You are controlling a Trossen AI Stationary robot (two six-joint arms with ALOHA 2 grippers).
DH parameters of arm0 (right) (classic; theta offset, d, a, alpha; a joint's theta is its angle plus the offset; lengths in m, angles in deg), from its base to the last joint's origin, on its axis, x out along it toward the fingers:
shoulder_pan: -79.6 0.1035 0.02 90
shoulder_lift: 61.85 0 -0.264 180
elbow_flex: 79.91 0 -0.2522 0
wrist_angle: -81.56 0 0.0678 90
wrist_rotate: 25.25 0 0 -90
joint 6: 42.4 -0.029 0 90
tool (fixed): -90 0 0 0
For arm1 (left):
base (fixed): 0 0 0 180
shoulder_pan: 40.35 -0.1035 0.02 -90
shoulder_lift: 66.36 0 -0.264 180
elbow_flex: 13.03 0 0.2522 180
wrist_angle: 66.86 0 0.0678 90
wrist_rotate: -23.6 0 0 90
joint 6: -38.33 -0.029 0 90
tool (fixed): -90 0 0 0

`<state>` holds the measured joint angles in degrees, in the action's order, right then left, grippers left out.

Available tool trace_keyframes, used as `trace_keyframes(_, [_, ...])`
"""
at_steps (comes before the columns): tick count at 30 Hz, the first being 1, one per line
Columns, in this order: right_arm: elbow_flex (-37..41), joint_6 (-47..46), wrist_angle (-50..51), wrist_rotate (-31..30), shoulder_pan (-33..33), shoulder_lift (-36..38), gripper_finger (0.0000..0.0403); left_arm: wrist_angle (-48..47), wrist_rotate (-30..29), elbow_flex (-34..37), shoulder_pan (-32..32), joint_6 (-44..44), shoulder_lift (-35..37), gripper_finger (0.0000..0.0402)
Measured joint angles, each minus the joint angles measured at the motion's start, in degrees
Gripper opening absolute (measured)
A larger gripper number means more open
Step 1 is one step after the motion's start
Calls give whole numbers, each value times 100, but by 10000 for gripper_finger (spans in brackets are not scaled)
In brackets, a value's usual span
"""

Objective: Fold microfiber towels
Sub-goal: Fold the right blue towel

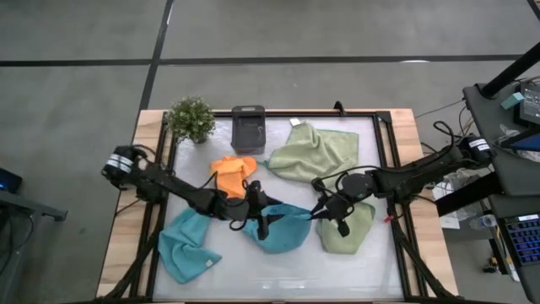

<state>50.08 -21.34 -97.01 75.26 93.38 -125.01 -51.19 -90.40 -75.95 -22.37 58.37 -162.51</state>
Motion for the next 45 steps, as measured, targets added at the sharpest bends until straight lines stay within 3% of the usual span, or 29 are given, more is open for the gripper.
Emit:
trace_keyframes(6, [4, -52, 5, -62, 38, 5, 9, 540, 447, -53, -204, -103, -546, 194])
trace_keyframes(12, [4, -96, -1, -91, 37, 11, 9, 953, 1417, -73, -223, -98, -859, 189])
trace_keyframes(21, [4, -111, -43, -215, 35, 11, 9, 912, 2442, -70, -212, 64, -949, 122])
trace_keyframes(28, [4, -165, -254, -215, 35, 52, 9, 910, 2408, -62, -222, 66, -949, 71])
trace_keyframes(34, [4, -164, -246, -215, 35, 282, 9, 910, 2115, -62, -223, 111, -949, 57])
trace_keyframes(39, [4, -170, -151, -215, 35, 448, 9, 908, 2000, -30, -223, 170, -949, 70])
trace_keyframes(45, [4, -225, -125, -215, 35, 478, 9, 901, 1708, -16, -218, 185, -949, 117])
